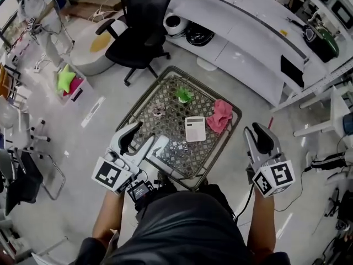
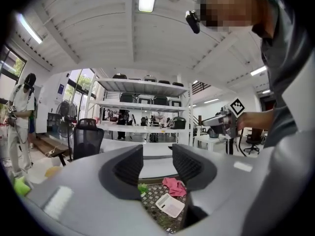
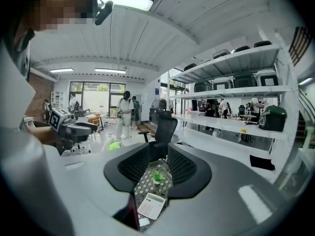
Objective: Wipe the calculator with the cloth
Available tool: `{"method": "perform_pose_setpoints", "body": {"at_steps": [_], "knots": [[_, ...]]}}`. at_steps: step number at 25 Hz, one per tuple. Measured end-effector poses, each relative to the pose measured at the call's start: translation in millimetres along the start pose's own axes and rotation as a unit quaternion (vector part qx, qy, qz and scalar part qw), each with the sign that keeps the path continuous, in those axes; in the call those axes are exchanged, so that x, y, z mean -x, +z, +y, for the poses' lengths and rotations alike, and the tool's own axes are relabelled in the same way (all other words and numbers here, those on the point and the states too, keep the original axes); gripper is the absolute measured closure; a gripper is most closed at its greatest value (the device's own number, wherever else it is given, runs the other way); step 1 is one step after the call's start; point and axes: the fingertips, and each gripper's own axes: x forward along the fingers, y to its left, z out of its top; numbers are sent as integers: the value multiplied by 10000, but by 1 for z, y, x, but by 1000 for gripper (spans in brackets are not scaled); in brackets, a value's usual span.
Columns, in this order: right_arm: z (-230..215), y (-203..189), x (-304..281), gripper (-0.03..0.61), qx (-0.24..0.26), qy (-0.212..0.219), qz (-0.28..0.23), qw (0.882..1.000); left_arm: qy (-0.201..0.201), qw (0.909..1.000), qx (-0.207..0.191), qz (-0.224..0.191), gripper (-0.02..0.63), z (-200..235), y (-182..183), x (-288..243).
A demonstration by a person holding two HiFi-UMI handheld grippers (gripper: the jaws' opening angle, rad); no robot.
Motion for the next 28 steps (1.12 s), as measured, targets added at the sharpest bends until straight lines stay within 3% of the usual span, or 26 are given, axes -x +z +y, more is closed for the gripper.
{"method": "perform_pose_setpoints", "body": {"at_steps": [7, 18, 28], "knots": [[-12, -24, -19, 485, -48, -221, 334, 9992, -206, 9998, 10, 22, 416, 21, -12, -13], [-67, -86, -80, 485, -430, 231, 807, 9955, 438, 9984, 137, 319, 416, 35, -20, -48], [-110, -168, -151, 451, -607, 668, 1647, 9822, 965, 9920, 473, 670, 416, 44, -46, -74]]}}
